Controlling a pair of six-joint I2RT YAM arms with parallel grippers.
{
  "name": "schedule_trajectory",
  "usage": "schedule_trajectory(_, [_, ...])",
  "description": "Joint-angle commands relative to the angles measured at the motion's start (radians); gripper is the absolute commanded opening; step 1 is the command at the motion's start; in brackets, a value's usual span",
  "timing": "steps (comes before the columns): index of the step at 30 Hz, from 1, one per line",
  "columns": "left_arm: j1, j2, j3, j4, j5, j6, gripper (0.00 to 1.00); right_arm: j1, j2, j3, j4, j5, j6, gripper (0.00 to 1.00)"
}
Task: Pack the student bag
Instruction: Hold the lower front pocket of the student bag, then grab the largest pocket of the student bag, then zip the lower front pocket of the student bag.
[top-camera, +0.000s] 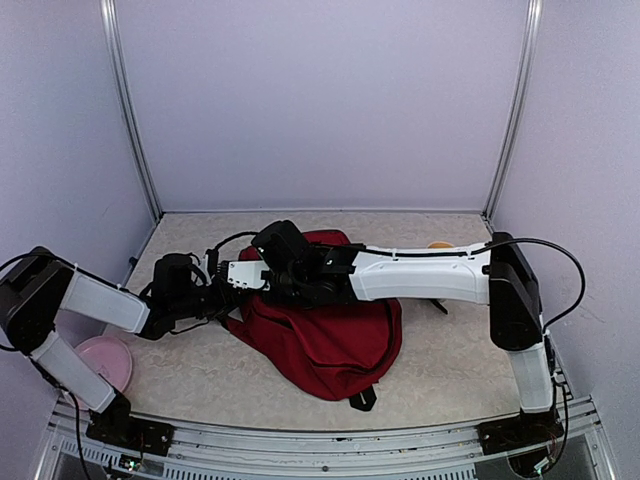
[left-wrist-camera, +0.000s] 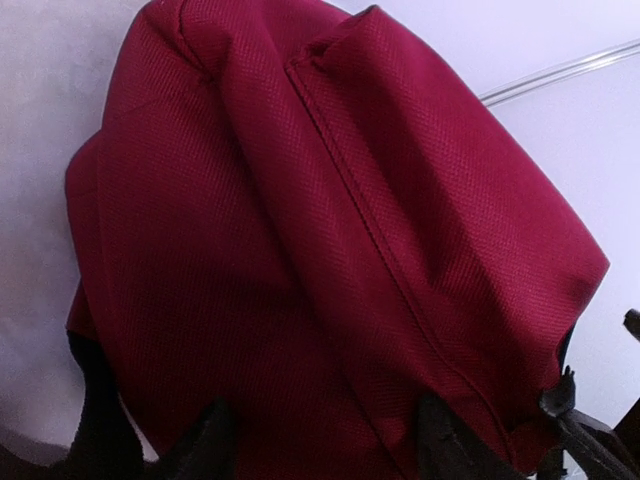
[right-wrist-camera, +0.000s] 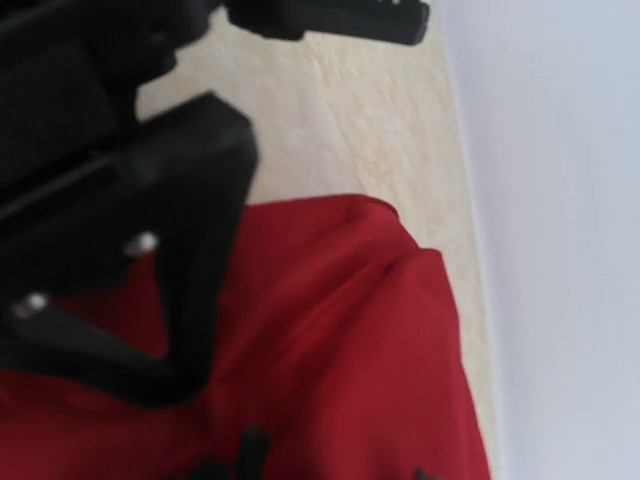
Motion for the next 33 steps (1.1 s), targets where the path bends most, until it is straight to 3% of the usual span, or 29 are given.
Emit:
schedule_trajectory(1, [0.004,0.022,0.014,0.072,0.054,-0.027,0.50,-0.001,0.066,0.082,-0.049,0.074,-0.055,0.44])
schedule_trajectory(4, [0.002,0.024,0.005,0.107,0.074,-0.038,0.24,-0.001,0.093,0.115,-0.081,0.086,-0.075,0.46])
schedule_trajectory(8, [-0.005,0.019,-0.009,0.130,0.086,-0.042,0.01,0.002,0.091,0.131,-0.145,0.052,-0.068,0.51])
schedule_trajectory(14, [-0.022,-0.004,-0.019,0.156,0.086,-0.039,0.00,-0.001,0.097,0.127,-0.149,0.085,-0.057,0.35])
schedule_trajectory(18, [-0.028,-0.032,-0.020,0.155,0.082,-0.035,0.00,-0.001,0.105,0.124,-0.161,0.079,-0.047,0.29])
schedule_trajectory(25, [-0.030,-0.091,-0.024,0.107,0.053,-0.011,0.00,-0.013,0.084,0.123,-0.172,0.113,-0.004,0.00])
schedule_trajectory(33, [-0.030,-0.123,-0.036,0.035,0.017,0.029,0.00,-0.053,-0.020,0.091,-0.164,-0.005,0.208,0.00])
